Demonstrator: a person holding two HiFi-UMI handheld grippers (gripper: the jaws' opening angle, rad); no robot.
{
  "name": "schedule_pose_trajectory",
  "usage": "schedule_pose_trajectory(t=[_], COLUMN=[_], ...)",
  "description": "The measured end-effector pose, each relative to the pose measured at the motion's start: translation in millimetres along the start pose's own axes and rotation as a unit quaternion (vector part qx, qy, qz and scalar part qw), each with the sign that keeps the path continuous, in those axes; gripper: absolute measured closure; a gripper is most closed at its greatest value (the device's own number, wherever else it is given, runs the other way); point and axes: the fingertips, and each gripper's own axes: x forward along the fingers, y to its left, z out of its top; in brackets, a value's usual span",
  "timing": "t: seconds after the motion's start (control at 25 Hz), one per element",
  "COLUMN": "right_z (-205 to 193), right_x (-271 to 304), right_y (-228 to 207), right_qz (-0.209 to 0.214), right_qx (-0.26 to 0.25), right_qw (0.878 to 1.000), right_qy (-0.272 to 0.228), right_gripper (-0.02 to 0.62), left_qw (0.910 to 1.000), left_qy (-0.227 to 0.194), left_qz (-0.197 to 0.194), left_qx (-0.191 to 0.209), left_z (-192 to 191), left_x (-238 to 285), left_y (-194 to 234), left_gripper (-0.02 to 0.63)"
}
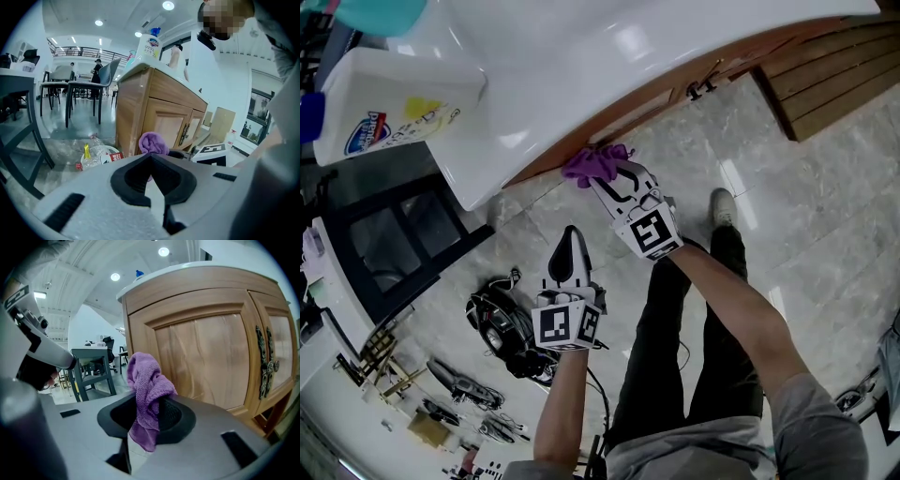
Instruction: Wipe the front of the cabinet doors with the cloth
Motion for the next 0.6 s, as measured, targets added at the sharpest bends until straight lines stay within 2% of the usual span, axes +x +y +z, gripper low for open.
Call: schedule_pose_trajectory(t=[0.6], right_z=[-1.8], right_x=[15.6], right_y=[-3.4], right_qz=[-0.013], right_qx=[0.031], right_qw=[0.999], right_qy=[0.009], right_gripper=[0.500], left_qw=[1.0000], left_qy=[0.004], left_qz=[0.005], left_qx=[-0.007], left_z=[-2.5], left_x=[-2.7], left_y=[10.2], left_gripper=[0.597])
